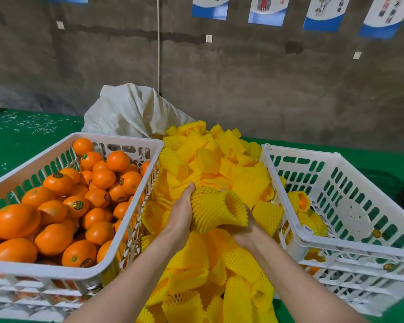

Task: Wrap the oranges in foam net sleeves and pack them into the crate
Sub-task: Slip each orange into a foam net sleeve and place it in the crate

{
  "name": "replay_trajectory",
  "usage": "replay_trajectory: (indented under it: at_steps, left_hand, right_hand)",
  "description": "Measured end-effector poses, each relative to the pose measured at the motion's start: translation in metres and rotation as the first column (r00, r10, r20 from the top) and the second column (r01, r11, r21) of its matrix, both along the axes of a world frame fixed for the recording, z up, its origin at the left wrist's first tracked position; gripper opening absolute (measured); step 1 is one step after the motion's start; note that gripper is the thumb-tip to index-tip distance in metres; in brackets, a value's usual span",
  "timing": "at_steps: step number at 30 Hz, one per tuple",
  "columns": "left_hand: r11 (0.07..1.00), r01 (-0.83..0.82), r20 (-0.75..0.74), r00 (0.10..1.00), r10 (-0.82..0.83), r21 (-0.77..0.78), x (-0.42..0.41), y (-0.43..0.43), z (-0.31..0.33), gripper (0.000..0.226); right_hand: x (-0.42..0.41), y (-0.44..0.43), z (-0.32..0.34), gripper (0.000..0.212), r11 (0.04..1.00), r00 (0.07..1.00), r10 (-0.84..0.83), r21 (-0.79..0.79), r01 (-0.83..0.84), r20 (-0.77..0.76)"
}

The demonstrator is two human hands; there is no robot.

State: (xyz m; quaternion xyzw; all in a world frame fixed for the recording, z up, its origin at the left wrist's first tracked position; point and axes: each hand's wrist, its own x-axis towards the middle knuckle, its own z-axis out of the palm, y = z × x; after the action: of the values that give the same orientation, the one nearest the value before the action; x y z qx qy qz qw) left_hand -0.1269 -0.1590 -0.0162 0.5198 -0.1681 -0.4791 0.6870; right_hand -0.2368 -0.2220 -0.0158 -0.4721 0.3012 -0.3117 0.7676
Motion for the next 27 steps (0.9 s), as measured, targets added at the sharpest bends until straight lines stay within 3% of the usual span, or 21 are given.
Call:
replay_trajectory:
  at_steps: [3,6,8,10,11,13,15,16,20,22,27]
  left_hand:
    - [0.999,-0.043,0.145,0.989,0.038,0.029,0.001,-0.003,-0.003,0.026]
    - [0.989,-0.145,0.439,0.890,0.128,0.007,0.001,-0.002,-0.013,0.048]
    - [0.980,-0.190,0.602,0.776,0.188,-0.060,0.001,-0.001,-0.016,0.061]
    - [0.966,-0.237,0.691,0.681,0.243,-0.106,0.003,-0.002,-0.017,0.058]
    - [0.958,-0.265,0.712,0.651,0.264,-0.113,0.003,-0.003,-0.017,0.057]
    - [0.942,-0.313,0.736,0.608,0.297,-0.120,0.001,-0.005,-0.018,0.055]
    - [0.933,-0.332,0.727,0.607,0.321,-0.135,-0.002,-0.004,-0.022,0.053]
    - [0.937,-0.323,0.686,0.652,0.324,-0.136,-0.003,-0.004,-0.024,0.053]
    - [0.987,-0.151,0.286,0.944,0.163,-0.061,-0.001,0.002,-0.029,0.043]
    - [0.997,-0.068,0.185,0.980,0.071,-0.023,0.001,0.003,-0.030,0.046]
    - [0.999,0.047,0.152,0.988,-0.043,-0.022,0.001,0.006,-0.029,0.042]
  right_hand:
    - [0.007,0.003,-0.005,0.046,0.994,0.981,-0.045,-0.102,0.026,-0.188]
    - [0.020,0.010,-0.009,0.055,0.966,0.918,-0.167,-0.244,0.080,-0.360]
    - [0.024,0.017,-0.011,0.072,0.961,0.911,-0.209,-0.247,0.124,-0.355]
    - [0.026,0.022,-0.014,0.091,0.963,0.914,-0.230,-0.215,0.164,-0.335]
    - [0.028,0.024,-0.016,0.092,0.962,0.916,-0.248,-0.192,0.194,-0.316]
    - [0.030,0.030,-0.018,0.071,0.952,0.925,-0.298,-0.145,0.270,-0.237]
    - [0.029,0.029,-0.023,0.046,0.934,0.915,-0.351,-0.141,0.328,-0.201]
    - [0.027,0.028,-0.025,0.041,0.931,0.911,-0.361,-0.137,0.338,-0.200]
    - [0.016,0.022,-0.034,0.031,0.964,0.959,-0.255,0.050,0.263,-0.119]
    - [0.011,0.021,-0.035,0.033,0.971,0.978,-0.201,0.124,0.206,-0.052]
    - [0.007,0.020,-0.039,0.041,0.969,0.984,-0.160,0.203,0.141,0.077]
